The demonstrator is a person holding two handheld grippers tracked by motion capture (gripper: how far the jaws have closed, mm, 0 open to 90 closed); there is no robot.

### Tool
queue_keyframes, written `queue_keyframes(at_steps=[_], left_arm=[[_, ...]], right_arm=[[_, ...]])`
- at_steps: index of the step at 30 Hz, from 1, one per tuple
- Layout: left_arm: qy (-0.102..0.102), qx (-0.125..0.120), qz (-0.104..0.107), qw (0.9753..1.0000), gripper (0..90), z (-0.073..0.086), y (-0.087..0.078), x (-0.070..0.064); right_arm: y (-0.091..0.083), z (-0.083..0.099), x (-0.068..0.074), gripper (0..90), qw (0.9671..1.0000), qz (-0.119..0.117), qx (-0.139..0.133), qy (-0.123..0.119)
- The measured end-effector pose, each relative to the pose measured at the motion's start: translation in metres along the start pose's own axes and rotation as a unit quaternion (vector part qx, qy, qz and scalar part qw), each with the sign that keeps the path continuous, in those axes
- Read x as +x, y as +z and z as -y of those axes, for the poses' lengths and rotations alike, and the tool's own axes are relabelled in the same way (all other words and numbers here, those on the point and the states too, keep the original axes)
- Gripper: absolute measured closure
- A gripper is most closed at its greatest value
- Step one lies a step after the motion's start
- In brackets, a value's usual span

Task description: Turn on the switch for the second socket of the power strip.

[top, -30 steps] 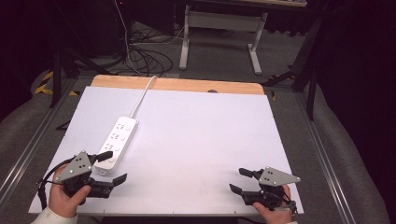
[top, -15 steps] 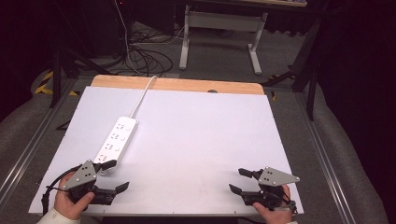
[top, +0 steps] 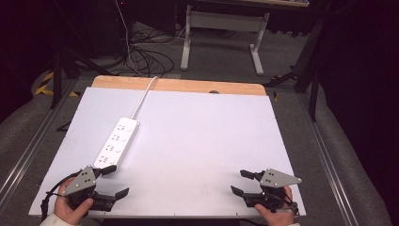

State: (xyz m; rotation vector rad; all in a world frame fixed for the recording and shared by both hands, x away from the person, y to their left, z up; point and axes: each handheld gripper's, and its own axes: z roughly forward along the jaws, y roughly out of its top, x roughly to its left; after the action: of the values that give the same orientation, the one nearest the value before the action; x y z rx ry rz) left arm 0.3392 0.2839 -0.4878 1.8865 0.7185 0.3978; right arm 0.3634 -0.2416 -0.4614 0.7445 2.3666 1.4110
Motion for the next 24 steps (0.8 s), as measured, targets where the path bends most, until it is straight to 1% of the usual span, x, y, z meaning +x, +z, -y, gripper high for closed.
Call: queue_keyframes(at_steps=[1,4,6,12,15,19,20,23,24], left_arm=[[-0.001,-0.002,-0.004,1.0,10.3,-0.0004,-0.0009,-0.0002],[0.007,-0.008,-0.011,0.9999,10.3,-0.0017,-0.003,-0.0002],[0.006,-0.011,-0.011,0.9999,10.3,-0.0025,-0.0035,-0.0013],[0.02,-0.01,-0.019,0.9996,10.1,-0.0049,-0.0029,-0.0016],[0.019,-0.007,-0.018,0.9996,9.9,-0.005,-0.0024,-0.0018],[0.013,-0.01,-0.015,0.9997,9.3,-0.0049,-0.0036,-0.0016],[0.017,-0.01,-0.017,0.9997,9.3,-0.0051,-0.0039,-0.0013],[0.015,-0.009,-0.017,0.9997,9.3,-0.005,-0.0038,-0.0015],[0.018,-0.008,-0.018,0.9996,9.3,-0.0051,-0.004,-0.0013]], right_arm=[[0.0001,0.0,-0.0001,35.4,1.0,0.0,0.0,0.0],[-0.0002,0.0,0.0,35.4,1.0,-0.001,-0.001,0.001],[-0.0004,0.0001,-0.0002,35.4,1.0,0.0,-0.002,0.002],[-0.0016,0.0012,-0.0007,35.4,1.0,0.0,-0.002,0.004],[-0.0023,0.0016,-0.0008,35.4,1.0,0.002,-0.003,0.005],[-0.0012,0.0012,-0.0008,35.4,1.0,0.001,-0.001,0.005],[-0.0009,0.001,-0.0007,35.4,1.0,0.001,0.0,0.004],[-0.0009,0.0009,-0.0003,35.4,1.0,0.001,-0.001,0.004],[-0.001,0.001,-0.0004,35.4,1.0,0.001,-0.001,0.005]])
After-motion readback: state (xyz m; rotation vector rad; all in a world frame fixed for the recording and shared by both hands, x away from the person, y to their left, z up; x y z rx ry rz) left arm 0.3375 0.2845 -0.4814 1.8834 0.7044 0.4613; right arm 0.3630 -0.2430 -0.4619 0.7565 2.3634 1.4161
